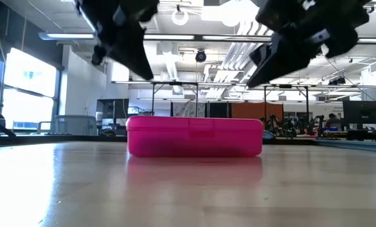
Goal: Pick & place school supplies into a supply box
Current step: Return to Home Position
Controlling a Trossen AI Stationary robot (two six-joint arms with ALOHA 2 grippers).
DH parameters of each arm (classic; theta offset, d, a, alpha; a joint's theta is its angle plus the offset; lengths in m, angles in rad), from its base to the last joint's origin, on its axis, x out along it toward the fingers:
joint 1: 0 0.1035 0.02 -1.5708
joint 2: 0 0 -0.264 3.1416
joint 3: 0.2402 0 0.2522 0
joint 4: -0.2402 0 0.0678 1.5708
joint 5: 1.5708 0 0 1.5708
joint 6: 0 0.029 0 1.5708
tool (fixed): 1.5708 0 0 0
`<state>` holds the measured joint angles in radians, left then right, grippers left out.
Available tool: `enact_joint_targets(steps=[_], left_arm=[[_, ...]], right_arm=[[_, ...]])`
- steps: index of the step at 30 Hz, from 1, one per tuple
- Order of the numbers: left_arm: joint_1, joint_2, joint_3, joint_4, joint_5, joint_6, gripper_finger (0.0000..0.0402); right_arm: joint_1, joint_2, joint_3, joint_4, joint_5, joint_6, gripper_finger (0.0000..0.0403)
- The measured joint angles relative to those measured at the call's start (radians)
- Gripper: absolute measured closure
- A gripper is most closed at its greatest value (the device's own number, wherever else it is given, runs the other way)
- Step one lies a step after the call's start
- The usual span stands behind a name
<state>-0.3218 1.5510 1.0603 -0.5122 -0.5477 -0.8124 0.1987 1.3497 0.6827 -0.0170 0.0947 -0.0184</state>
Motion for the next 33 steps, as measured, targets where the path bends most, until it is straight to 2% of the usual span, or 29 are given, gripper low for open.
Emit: enact_joint_targets(steps=[3,7,10,14,18,21,25,28,30,33], left_arm=[[-0.004,-0.031,0.073,-0.147,-0.04,0.03,0.0391],[-0.038,-0.074,0.163,-0.401,-0.098,0.025,0.0371],[-0.101,-0.127,0.23,-0.616,-0.149,-0.012,0.0367],[-0.221,-0.211,0.29,-0.851,-0.215,-0.056,0.0383],[-0.371,-0.325,0.267,-0.996,-0.246,-0.119,0.0386],[-0.501,-0.45,0.172,-1.045,-0.401,-0.211,0.0372],[-0.635,-0.678,-0.062,-0.965,-0.587,-0.341,0.0359],[-0.677,-0.86,-0.245,-0.774,-0.606,-0.363,0.0367],[-0.68,-0.98,-0.33,-0.629,-0.581,-0.271,0.0379],[-0.68,-1.104,-0.412,-0.45,-0.576,-0.025,0.0391]], right_arm=[[0.015,-0.07,0.0,-0.027,0.031,0.051,0.0403],[0.064,-0.163,0.0,-0.03,0.058,0.067,0.0403],[0.118,-0.252,0.0,-0.036,0.116,0.009,0.0403],[0.188,-0.425,0.001,-0.067,0.186,-0.115,0.0403],[0.235,-0.609,0.001,-0.135,0.21,-0.144,0.0403],[0.257,-0.728,-0.027,-0.164,0.241,-0.143,0.0403],[0.256,-0.871,-0.16,-0.1,0.239,-0.145,0.0403],[0.245,-0.964,-0.305,0.034,0.24,-0.158,0.0403],[0.23,-1.016,-0.402,0.161,0.241,-0.176,0.0403],[0.205,-1.073,-0.513,0.324,0.228,-0.197,0.0403]])
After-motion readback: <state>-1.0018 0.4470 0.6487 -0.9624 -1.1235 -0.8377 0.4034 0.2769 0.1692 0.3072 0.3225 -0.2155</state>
